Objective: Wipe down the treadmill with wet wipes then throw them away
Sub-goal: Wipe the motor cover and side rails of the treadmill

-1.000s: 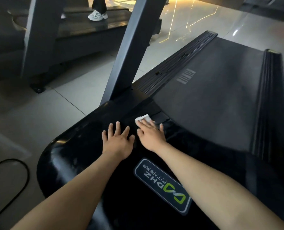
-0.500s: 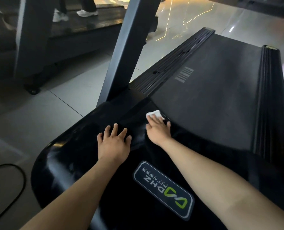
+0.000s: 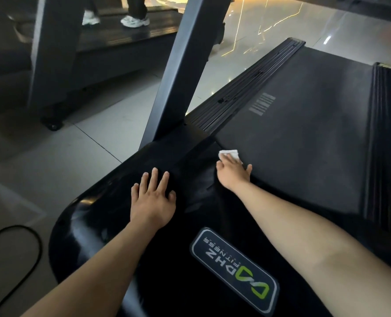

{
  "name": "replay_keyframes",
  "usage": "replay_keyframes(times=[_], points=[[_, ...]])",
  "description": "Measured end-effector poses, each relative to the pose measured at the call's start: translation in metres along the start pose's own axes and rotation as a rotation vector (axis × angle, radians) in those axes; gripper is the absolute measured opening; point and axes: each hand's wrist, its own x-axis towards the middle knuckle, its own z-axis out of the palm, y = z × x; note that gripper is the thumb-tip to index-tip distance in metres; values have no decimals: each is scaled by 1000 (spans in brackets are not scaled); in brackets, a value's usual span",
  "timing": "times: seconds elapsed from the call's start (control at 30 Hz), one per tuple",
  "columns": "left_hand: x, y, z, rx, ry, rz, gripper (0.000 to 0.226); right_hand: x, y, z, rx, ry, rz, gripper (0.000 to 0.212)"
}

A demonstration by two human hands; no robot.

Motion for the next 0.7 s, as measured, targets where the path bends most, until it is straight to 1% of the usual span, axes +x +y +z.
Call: replay_keyframes(times=[0.07, 0.1, 0.13, 0.2, 0.27, 0.3, 0.33, 0.4, 0.47, 0.57, 0.7], points=[[-1, 0, 2, 11, 1, 3, 63, 6, -2, 0, 8, 8, 62, 48], [-1, 0, 2, 10, 6, 3, 63, 7, -7, 2, 12, 20, 57, 47], [-1, 0, 2, 9, 13, 3, 64, 7, -15, 4, 11, 39, 11, 47], [0, 1, 2, 4, 21, -5, 65, -3, -33, 13, 3, 85, -193, 44], [0, 4, 1, -8, 18, -29, 68, -18, -50, 20, 71, 96, -407, 43], [0, 5, 0, -11, 17, -41, 69, -24, -55, 22, 126, 92, -461, 42], [0, 7, -1, -9, 19, -48, 69, -28, -57, 23, 169, 99, -478, 42], [4, 11, -4, -3, 13, -61, 70, -26, -53, 22, 178, 135, -445, 40], [10, 15, -8, -21, -13, -87, 69, -15, -45, 20, 117, 145, -380, 41], [16, 20, -9, -57, -17, -114, 67, 9, -37, 15, 23, 95, -280, 45], [15, 20, 0, -28, 24, -100, 66, 37, -31, 10, -24, 16, -124, 51]])
